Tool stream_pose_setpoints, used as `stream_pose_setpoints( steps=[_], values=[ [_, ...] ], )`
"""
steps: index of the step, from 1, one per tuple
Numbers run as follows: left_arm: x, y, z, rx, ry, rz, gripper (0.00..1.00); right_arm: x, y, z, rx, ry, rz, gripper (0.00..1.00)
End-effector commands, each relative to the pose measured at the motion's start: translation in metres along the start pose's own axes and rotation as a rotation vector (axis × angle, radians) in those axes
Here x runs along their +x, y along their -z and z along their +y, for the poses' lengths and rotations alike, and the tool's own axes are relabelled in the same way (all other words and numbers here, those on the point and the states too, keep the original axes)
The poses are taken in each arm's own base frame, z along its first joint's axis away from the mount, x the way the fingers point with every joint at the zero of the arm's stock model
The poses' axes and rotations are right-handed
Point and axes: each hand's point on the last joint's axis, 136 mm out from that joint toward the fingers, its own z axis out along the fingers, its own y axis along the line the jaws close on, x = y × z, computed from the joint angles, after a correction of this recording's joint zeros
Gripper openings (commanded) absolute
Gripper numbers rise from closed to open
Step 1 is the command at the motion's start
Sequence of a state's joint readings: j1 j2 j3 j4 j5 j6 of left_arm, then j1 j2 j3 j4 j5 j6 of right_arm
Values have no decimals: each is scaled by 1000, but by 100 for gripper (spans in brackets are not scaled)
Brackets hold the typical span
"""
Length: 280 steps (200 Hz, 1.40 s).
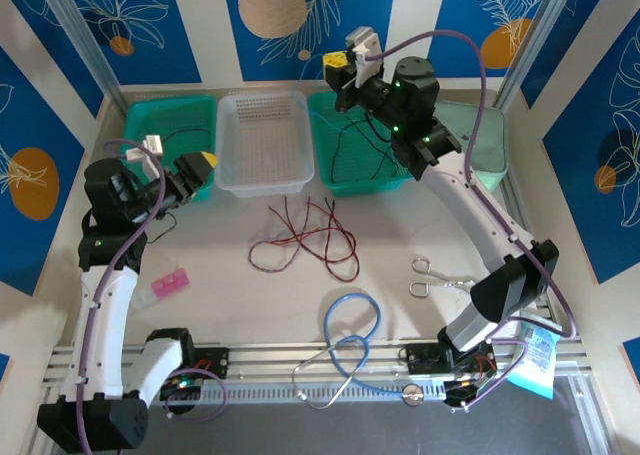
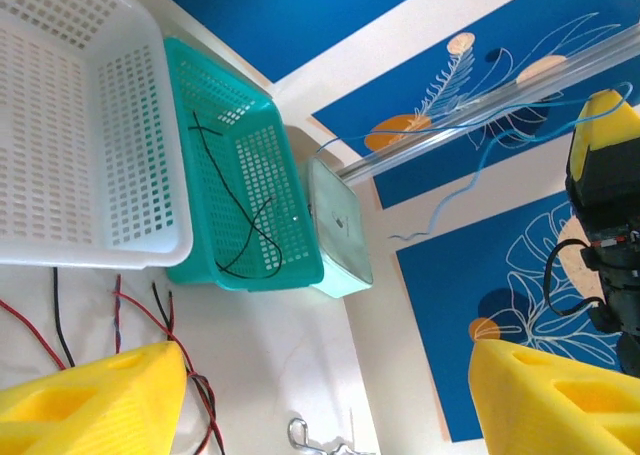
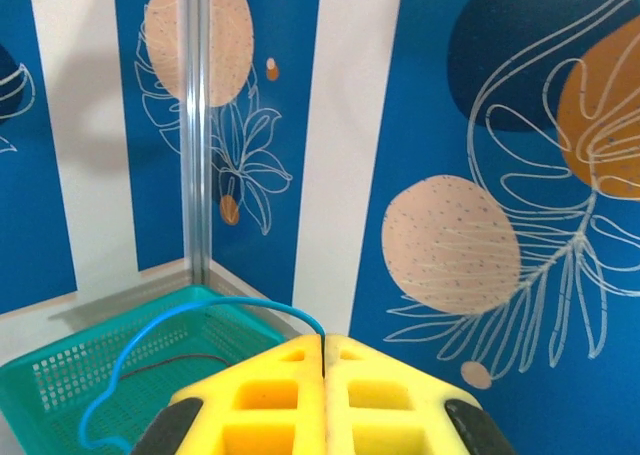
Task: Untangle the cables
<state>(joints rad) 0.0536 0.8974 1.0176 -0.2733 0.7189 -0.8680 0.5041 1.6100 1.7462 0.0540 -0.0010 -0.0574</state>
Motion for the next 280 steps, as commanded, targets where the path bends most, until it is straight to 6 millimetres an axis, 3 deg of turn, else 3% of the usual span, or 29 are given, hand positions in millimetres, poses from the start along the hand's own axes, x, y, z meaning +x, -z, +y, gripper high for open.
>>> stream_pose_setpoints(
  steps=[1, 39, 84, 145, 169, 202, 244, 280],
  values=[
    [-9, 1, -6, -2, -44, -37, 75, 1, -14, 13, -29, -20, 24, 0],
    [-8, -1, -4, -3, -51, -26, 75, 12, -47, 22, -8, -15, 24, 0],
    [4, 2, 6, -25, -53, -10, 75, 47, -101, 32, -24, -56, 78, 0],
    [15, 1, 19, -59, -52, 34, 76, 88, -159, 19, 19, -137, 122, 0],
    [16, -2, 23, -66, -43, 42, 76, 131, -173, 11, 65, -167, 195, 0],
    [18, -4, 26, -69, -40, 55, 76, 209, -175, 6, 164, -165, 362, 0],
    [22, -5, 32, -73, -15, 67, 76, 305, -150, 3, 231, -152, 645, 0],
    [23, -4, 32, -76, -9, 63, 76, 364, -129, 10, 224, -151, 827, 0]
  ],
)
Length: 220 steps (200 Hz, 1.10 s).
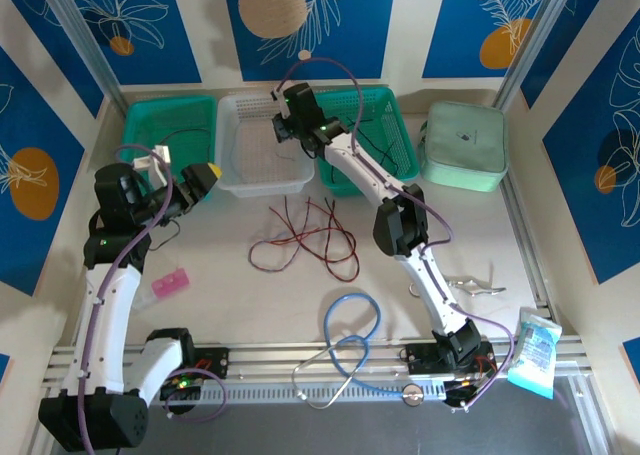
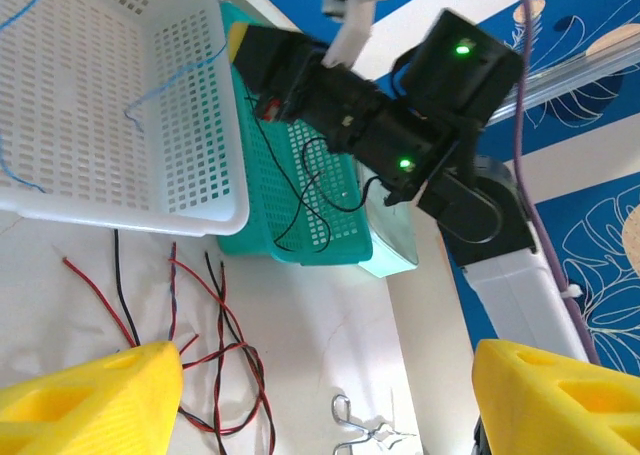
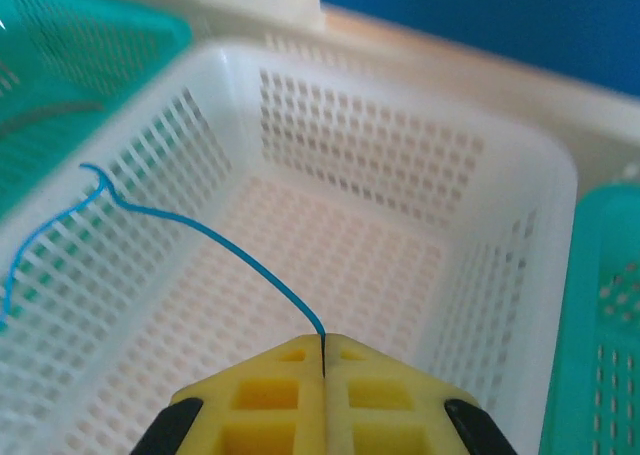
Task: Untangle the cables
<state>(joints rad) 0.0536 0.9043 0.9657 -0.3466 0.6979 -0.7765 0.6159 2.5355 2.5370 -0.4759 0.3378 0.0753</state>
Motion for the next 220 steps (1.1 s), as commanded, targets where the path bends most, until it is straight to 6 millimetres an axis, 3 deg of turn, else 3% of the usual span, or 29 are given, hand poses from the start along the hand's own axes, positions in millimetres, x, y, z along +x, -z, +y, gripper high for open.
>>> stream_pose_setpoints(
  steps=[1, 29, 46, 60, 75, 92, 106, 141, 186, 220],
  values=[
    [5, 1, -1, 7, -7, 10, 76, 49, -11, -6, 34, 13, 157, 0],
    [7, 3, -1, 1, -3, 13, 76, 80, -20, -10, 74, -43, 243, 2],
    [9, 4, -1, -2, -2, 15, 76, 91, -23, -6, 52, -58, 274, 11],
    [10, 5, 0, -9, 0, 23, 76, 91, -22, -2, 37, -62, 278, 20],
    [11, 7, 1, -23, -8, 29, 76, 73, -13, 1, 26, -49, 245, 37],
    [13, 8, 4, -49, -12, 35, 76, 40, 5, 6, 17, -21, 177, 56],
    [16, 9, 6, -57, -6, 45, 76, 15, 23, 7, 14, -6, 125, 66],
    [25, 15, 9, -84, -3, 68, 76, -19, 69, 8, -2, 8, 83, 72],
    [38, 28, 4, -87, 1, 77, 77, -3, 124, 13, -10, -98, 211, 88],
    [47, 38, -7, -58, 5, 74, 78, 22, 176, 12, -14, -322, 336, 94]
  ],
)
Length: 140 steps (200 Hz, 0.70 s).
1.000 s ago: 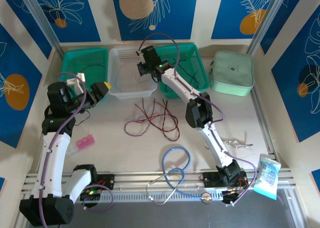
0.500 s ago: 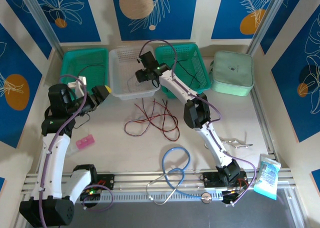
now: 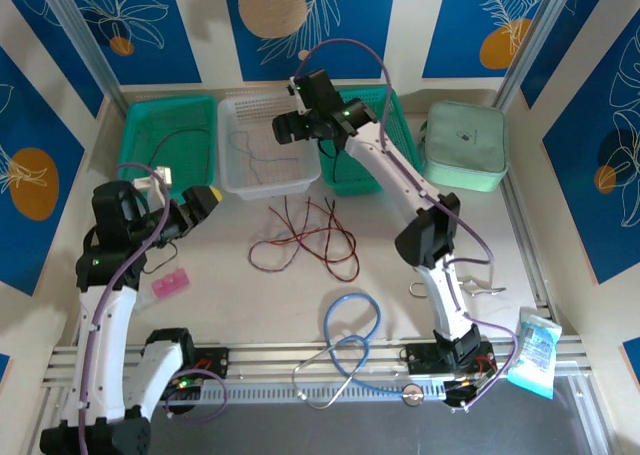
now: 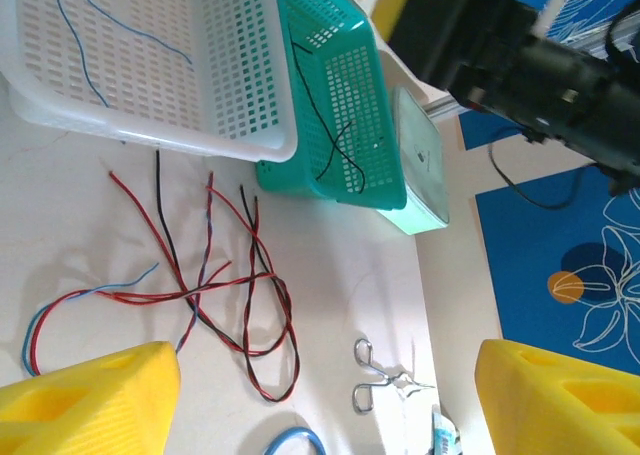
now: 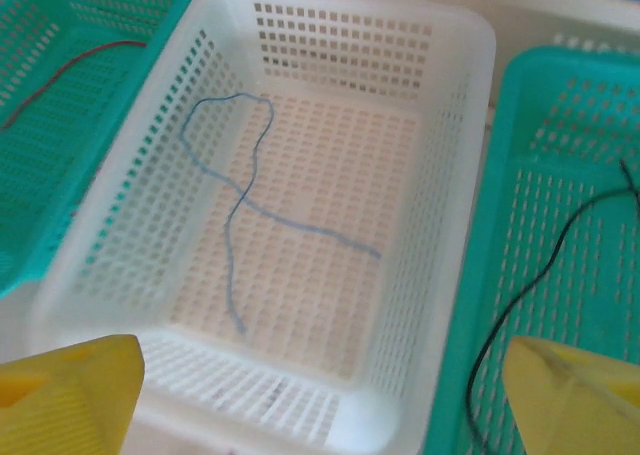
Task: Untangle the cables
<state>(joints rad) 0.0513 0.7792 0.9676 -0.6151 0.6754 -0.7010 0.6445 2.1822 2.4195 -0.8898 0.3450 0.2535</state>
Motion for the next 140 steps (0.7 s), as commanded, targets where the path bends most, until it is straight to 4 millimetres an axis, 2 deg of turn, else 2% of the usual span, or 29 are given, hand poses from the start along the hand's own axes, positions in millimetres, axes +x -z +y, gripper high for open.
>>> stream_pose_setpoints(
  steps=[1, 15, 24, 33, 56, 85, 115, 140],
  values=[
    [8, 11, -14, 27, -12, 6, 78, 43, 28, 1, -29, -179, 165, 94],
    [10, 11, -14, 38, -10, 0, 78, 64, 34, 0, -73, -255, 233, 100],
    [11, 10, -13, 45, -4, -6, 78, 71, 37, -5, -90, -313, 250, 99],
    [12, 10, -14, 55, 3, -8, 78, 85, 33, -12, -99, -355, 275, 99],
    [10, 14, -21, 69, -6, -24, 78, 100, 20, -33, -114, -438, 280, 99],
    [3, 11, -23, 66, -2, -48, 78, 102, 6, -53, -142, -468, 302, 99],
    [0, -8, -14, 32, -4, -40, 79, 106, -23, -65, -175, -461, 350, 99],
    [5, -28, -11, 2, -35, 2, 79, 106, -49, -62, -242, -480, 390, 99]
  ],
)
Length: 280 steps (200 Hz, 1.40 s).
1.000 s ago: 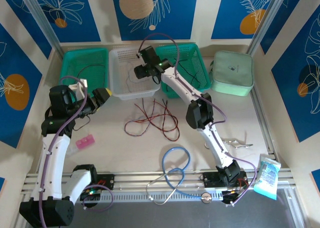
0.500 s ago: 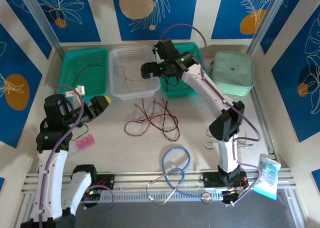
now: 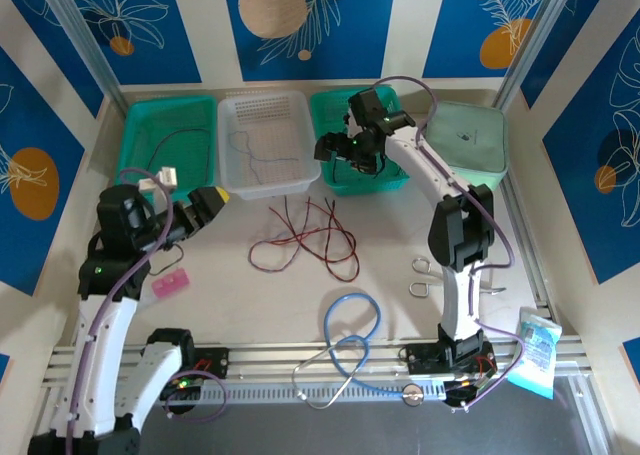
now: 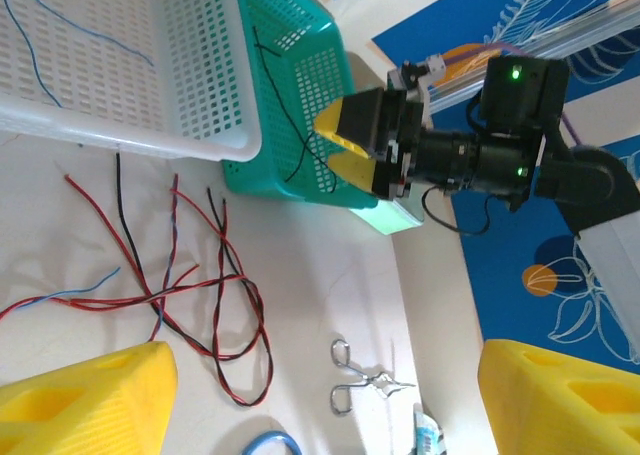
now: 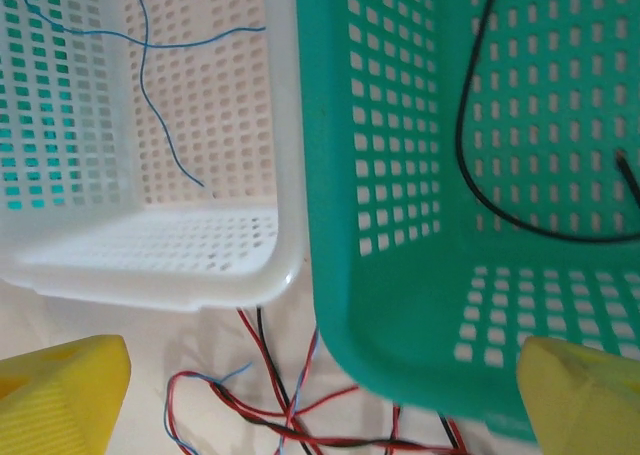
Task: Untangle the cables
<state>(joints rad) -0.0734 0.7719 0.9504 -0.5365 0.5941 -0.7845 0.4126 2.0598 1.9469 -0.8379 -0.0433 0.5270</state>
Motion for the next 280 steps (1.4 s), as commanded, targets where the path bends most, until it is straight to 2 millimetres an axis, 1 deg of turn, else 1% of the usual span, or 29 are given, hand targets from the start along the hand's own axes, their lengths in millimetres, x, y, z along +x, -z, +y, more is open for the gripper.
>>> stream_pose_setpoints(
  steps=[1, 27, 49, 66, 100, 109, 122, 140, 159, 175, 186, 206, 226, 240, 251, 264, 280],
  values=[
    [-2, -18, 5, -33, -32, -1, 79, -1, -22, 14, -103, 16, 73, 99],
    [6, -35, 14, -69, -44, 40, 79, 2, -46, 24, -137, 17, 126, 99],
    [11, -43, 24, -86, -33, 57, 79, 8, -58, 29, -164, 8, 155, 99],
    [14, -45, 29, -99, -30, 63, 80, 14, -60, 31, -186, 5, 167, 99],
    [21, -43, 36, -98, -24, 59, 80, 26, -56, 49, -264, 27, 178, 99],
    [24, -42, 37, -98, -20, 65, 80, 29, -55, 51, -273, 17, 183, 99],
    [27, -40, 36, -94, -18, 72, 80, 32, -55, 46, -246, 13, 178, 99],
    [31, -35, 35, -100, -28, 88, 80, 30, -47, 39, -192, 22, 132, 99],
    [39, -31, 37, -124, -47, 114, 79, 25, -22, 36, -121, 67, 27, 99],
    [48, -30, 43, -150, -42, 147, 78, 29, 1, 34, -47, 95, -35, 99],
    [56, -29, 47, -174, -53, 168, 77, 34, 17, 37, -13, 126, -73, 99],
    [67, -26, 57, -232, -82, 197, 77, 50, 39, 41, 30, 179, -117, 99],
    [77, -25, 66, -256, -79, 227, 77, 78, 52, 48, 43, 244, -105, 100],
    [82, -23, 74, -281, -84, 237, 77, 99, 51, 56, 30, 297, -91, 97],
    [85, -23, 84, -308, -86, 239, 76, 116, 46, 63, 12, 333, -83, 94],
    [90, -26, 94, -324, -84, 248, 76, 135, 37, 71, -17, 364, -64, 86],
    [98, -33, 104, -332, -61, 275, 75, 156, 23, 78, -50, 367, -29, 74]
  ],
)
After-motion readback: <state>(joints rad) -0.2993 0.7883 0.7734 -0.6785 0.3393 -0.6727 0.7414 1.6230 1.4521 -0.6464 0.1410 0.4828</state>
